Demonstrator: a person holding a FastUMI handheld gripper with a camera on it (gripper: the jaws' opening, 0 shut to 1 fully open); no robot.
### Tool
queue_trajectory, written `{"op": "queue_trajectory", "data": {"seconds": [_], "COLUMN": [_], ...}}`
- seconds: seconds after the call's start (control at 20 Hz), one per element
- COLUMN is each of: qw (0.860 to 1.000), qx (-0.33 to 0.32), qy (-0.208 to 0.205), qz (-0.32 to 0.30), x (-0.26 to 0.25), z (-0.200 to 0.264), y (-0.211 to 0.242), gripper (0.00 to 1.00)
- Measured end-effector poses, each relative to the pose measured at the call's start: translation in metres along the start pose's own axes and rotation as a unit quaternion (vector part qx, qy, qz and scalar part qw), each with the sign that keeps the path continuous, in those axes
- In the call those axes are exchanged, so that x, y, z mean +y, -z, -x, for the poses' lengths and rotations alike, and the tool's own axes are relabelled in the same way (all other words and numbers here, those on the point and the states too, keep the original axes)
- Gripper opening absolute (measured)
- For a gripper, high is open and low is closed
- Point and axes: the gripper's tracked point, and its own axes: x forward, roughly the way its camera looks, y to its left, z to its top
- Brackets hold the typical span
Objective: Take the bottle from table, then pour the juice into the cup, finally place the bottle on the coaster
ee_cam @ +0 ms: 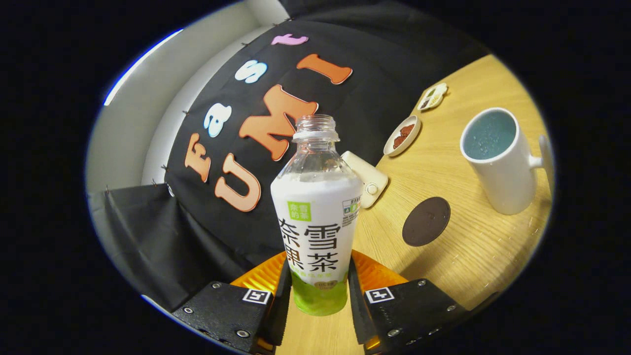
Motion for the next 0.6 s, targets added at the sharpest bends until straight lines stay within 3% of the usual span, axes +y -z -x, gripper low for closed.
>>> {"op": "queue_trajectory", "data": {"seconds": [0.6], "qw": [0.981], "qx": [-0.021], "qy": [-0.002], "qz": [-0.194], "x": [-0.007], "z": [-0.004], "y": [-0.008], "gripper": [0.55]}}
